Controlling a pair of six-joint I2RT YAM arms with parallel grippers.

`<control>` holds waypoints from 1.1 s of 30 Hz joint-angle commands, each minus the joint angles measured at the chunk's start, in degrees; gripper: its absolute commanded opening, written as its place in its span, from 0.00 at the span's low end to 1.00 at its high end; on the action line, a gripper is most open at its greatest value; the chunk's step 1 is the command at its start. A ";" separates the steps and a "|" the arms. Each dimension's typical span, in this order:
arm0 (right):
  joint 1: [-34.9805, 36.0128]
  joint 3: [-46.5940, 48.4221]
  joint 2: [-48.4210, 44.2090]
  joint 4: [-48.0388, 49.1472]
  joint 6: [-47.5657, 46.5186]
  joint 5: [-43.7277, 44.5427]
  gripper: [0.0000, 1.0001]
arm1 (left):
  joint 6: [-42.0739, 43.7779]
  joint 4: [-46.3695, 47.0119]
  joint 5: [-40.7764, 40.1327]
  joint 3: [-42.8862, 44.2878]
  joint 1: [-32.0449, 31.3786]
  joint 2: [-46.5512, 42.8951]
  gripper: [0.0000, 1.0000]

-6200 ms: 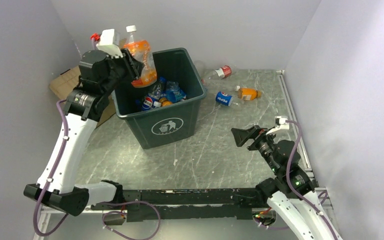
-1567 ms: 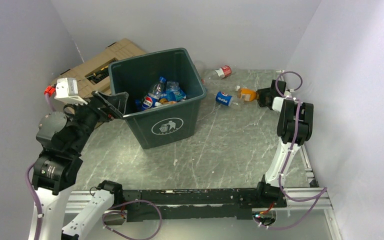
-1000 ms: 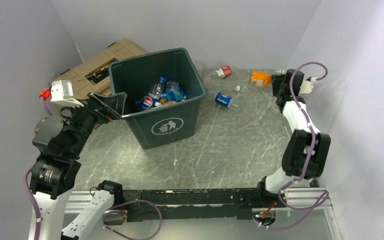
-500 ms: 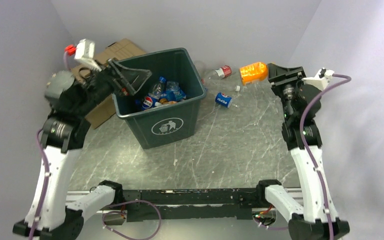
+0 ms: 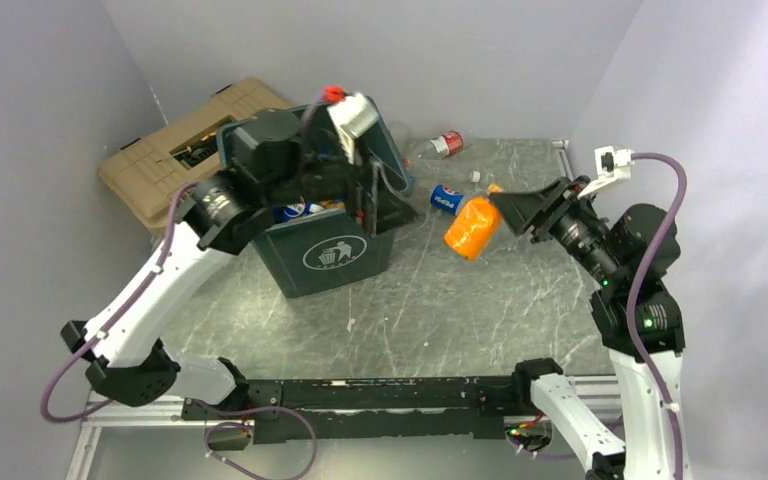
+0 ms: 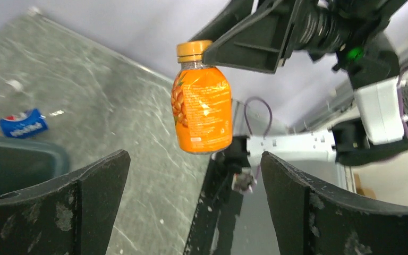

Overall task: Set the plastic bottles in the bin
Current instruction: Pick up the plastic bottle at the center of the board.

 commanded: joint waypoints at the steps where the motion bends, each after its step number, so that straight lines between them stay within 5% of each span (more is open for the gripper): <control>1: 0.85 -0.12 -3.66 -3.75 -4.10 -11.52 0.00 | 6.81 -1.92 1.56 0.23 -5.65 1.27 0.99; 18: 1.29 -3.35 -6.48 -3.99 -5.73 -11.11 0.00 | 2.57 0.65 1.97 0.71 -12.82 11.24 1.00; 33: 1.27 -9.99 -10.15 8.28 -1.30 -11.48 0.00 | -7.30 10.16 5.97 -4.03 -13.63 13.95 1.00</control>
